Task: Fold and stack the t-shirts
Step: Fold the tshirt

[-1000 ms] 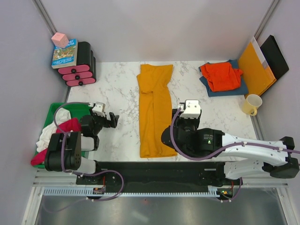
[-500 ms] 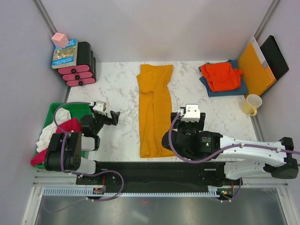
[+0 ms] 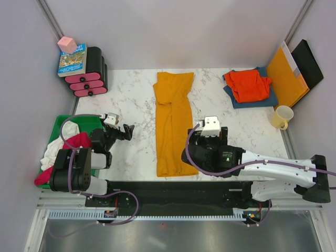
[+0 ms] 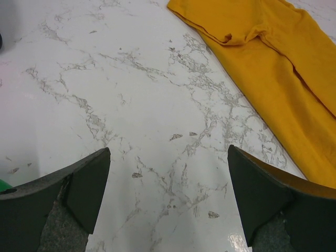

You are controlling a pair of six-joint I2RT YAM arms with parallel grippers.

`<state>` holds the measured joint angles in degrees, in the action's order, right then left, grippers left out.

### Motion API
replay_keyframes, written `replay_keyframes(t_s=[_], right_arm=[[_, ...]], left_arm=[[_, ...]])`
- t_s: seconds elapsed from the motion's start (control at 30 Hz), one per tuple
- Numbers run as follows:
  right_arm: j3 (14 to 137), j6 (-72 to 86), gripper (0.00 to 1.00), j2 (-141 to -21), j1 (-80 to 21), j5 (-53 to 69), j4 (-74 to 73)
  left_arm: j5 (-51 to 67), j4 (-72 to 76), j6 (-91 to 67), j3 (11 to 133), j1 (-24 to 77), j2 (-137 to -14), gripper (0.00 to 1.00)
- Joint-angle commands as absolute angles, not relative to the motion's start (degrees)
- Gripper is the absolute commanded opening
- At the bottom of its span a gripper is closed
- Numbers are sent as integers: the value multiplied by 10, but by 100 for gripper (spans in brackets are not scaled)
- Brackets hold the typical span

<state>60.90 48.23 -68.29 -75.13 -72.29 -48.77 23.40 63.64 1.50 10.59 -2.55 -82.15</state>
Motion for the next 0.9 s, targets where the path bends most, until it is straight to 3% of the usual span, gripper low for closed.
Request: replay_keyframes(t_s=[0.0, 0.23, 0.33, 0.37, 0.53, 0.6, 0.67, 0.7, 0.8, 0.87], right_arm=[[613, 493, 94, -625, -751, -686, -506], [541, 500, 95, -527, -751, -677, -509], [539, 496, 95, -526, -751, -667, -516], [541, 495, 95, -527, -751, -667, -520], [545, 483, 96, -556, -751, -678, -516], [551, 476, 97, -574, -751, -686, -513], [555, 477, 97, -583, -751, -690, -511], [555, 476, 97, -589, -751, -690, -501], [553, 463, 98, -593, -751, -684, -478], [553, 452, 97, -595, -751, -682, -462]], left_arm=[[226, 674, 33, 114, -26, -822, 100], [188, 659, 28, 121, -17, -816, 100], [-11, 668, 58, 94, 84, -747, 100], [-96, 536, 68, 133, 110, -718, 100], [-212, 76, -61, 376, 209, -680, 100], [-202, -135, -179, 486, 231, -698, 100], [-83, -185, -219, 521, 257, -698, 100], [-29, -189, -261, 511, 261, -686, 100], [-19, -223, -566, 357, 253, -591, 100], [90, -100, -630, 279, 254, -536, 100]])
